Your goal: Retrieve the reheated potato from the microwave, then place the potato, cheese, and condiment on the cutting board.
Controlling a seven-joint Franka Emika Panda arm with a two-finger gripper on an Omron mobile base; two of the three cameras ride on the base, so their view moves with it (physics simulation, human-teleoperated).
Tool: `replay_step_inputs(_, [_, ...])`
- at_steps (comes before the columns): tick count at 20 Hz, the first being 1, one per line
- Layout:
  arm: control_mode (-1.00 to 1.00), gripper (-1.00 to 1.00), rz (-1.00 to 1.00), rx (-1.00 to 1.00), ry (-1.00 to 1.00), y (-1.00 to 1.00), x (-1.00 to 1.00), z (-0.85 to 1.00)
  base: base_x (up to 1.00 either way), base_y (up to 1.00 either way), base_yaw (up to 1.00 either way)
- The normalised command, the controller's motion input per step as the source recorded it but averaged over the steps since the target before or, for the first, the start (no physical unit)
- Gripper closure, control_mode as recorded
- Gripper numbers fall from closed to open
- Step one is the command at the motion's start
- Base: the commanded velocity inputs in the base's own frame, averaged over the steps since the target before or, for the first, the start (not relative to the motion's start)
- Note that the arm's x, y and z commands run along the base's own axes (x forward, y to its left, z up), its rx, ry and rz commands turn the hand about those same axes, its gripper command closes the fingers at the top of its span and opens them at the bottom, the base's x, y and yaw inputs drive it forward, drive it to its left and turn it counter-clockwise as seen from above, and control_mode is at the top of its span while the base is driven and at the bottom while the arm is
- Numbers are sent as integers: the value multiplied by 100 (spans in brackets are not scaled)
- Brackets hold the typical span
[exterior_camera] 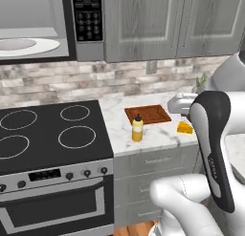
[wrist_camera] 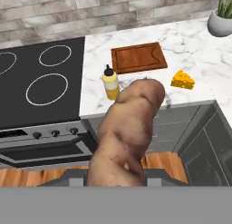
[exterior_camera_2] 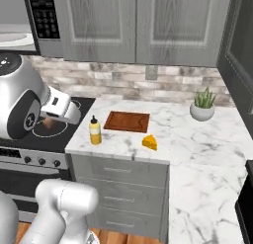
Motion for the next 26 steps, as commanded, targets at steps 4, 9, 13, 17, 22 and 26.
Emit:
replay_step_inputs(4, [100,100,0,0,0,0,0,0,73,-6,0])
replay_step_inputs(9, [100,100,0,0,0,0,0,0,85,-1,0])
replay_step_inputs(13, [100,100,0,0,0,0,0,0,78,-8,0])
replay_step_inputs(17, [100,100,0,0,0,0,0,0,30,-15,0])
replay_step_inputs(22, [-100,100,0,0,0,-44,2,-14,2,-3,0])
replay_step_inputs(26, [-100,100,-1,4,1,-95,0,-35,0,0,0])
